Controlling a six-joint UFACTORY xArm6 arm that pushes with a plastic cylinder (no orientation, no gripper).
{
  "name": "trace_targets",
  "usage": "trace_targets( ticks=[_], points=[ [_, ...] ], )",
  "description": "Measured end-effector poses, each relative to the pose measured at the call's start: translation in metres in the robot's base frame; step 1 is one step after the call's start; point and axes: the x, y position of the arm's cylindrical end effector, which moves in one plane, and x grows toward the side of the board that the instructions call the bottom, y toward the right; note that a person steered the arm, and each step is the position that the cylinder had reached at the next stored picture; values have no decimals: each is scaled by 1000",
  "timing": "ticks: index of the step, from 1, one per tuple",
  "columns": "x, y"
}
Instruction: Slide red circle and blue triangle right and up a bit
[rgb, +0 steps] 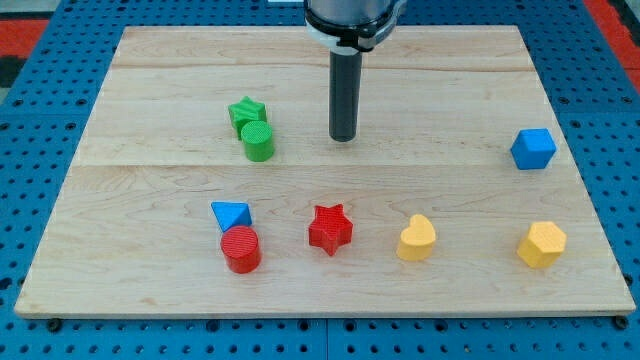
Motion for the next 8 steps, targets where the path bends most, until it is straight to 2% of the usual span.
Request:
trace_targets(
  ticks=[2, 3, 5, 8],
  points=[
    [44, -48],
    [44, -56],
    [80, -64],
    [85, -93]
  ],
)
